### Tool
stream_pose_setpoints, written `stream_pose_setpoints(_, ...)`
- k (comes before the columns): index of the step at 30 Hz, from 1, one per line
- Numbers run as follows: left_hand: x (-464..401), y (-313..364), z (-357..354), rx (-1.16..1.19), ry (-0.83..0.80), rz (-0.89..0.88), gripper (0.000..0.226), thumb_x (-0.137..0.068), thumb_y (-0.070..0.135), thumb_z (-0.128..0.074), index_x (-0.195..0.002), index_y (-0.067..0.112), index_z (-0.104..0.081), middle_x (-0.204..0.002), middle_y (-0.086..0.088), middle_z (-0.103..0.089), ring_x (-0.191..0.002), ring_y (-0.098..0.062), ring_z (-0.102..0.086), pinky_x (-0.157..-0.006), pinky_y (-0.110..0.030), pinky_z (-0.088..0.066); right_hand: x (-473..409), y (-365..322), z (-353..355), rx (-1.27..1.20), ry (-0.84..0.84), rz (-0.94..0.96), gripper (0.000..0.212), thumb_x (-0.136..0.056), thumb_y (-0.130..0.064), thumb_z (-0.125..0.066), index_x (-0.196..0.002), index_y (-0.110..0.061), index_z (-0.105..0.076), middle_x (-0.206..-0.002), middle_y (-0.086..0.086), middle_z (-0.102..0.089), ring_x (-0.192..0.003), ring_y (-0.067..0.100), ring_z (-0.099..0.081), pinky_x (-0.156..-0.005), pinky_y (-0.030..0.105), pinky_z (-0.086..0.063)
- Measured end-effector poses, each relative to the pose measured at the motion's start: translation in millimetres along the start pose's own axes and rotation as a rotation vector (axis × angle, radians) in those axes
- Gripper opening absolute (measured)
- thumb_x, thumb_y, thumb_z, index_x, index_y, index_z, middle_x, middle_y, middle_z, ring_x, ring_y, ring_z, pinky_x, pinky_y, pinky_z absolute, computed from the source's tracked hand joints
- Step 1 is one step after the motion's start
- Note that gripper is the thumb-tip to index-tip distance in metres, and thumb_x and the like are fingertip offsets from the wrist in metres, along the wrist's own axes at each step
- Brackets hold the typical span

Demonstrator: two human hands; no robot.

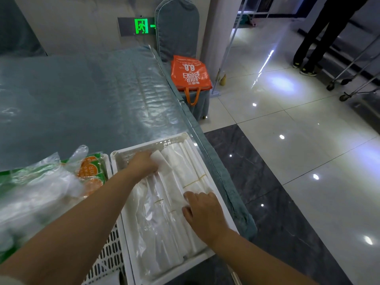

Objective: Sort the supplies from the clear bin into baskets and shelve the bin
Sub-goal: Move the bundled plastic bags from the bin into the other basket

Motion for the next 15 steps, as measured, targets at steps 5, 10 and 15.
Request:
stream_pose_setpoints(5, 11.0, 1.5, 8.2, 0.298, -0.027, -0.05, 0.027, -0.064, -0.011, -0.054, -0.077, 0.012, -0.06, -0.065, -0.009, -0.056, -0.057, -0.02, -0.05, -0.046, -0.02, -0.038, 0.9, 0.8, 4.7, -0.082, 0.099, 0.012, 0.022, -0.082, -0.027, -0.06, -0.102, -0.018, -0.06, -0.082, -0.003, -0.064, -0.074, 0.013, -0.058, -0.085, 0.036, -0.053)
stream_pose_setpoints(10, 6.2, -5.7, 19.5, 0.609, 0.01, 0.016, 0.034, -0.062, -0.022, -0.043, -0.059, 0.01, -0.055, -0.057, -0.008, -0.048, -0.057, -0.02, -0.044, -0.052, -0.024, -0.036, 5.1, 14.1, 11.0, -0.086, 0.187, -0.133, 0.043, -0.08, -0.035, -0.061, -0.116, -0.015, -0.051, -0.121, 0.007, -0.057, -0.112, 0.022, -0.051, -0.099, 0.03, -0.035)
stream_pose_setpoints(15, 2.4, 14.2, -5.0, 0.551, -0.044, -0.076, 0.023, -0.072, -0.013, -0.052, -0.072, 0.01, -0.055, -0.067, -0.007, -0.053, -0.062, -0.02, -0.05, -0.053, -0.024, -0.04, 5.3, 12.6, 7.7, -0.004, 0.098, -0.123, 0.042, -0.082, -0.034, -0.057, -0.119, -0.016, -0.051, -0.123, 0.006, -0.056, -0.116, 0.023, -0.051, -0.104, 0.038, -0.04)
Point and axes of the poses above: each hand's wrist, its own x-axis away from the middle knuckle, its own z-axis out of the back of the hand, y = z × x, the point moved 5 cm from there along -x, towards the middle knuckle
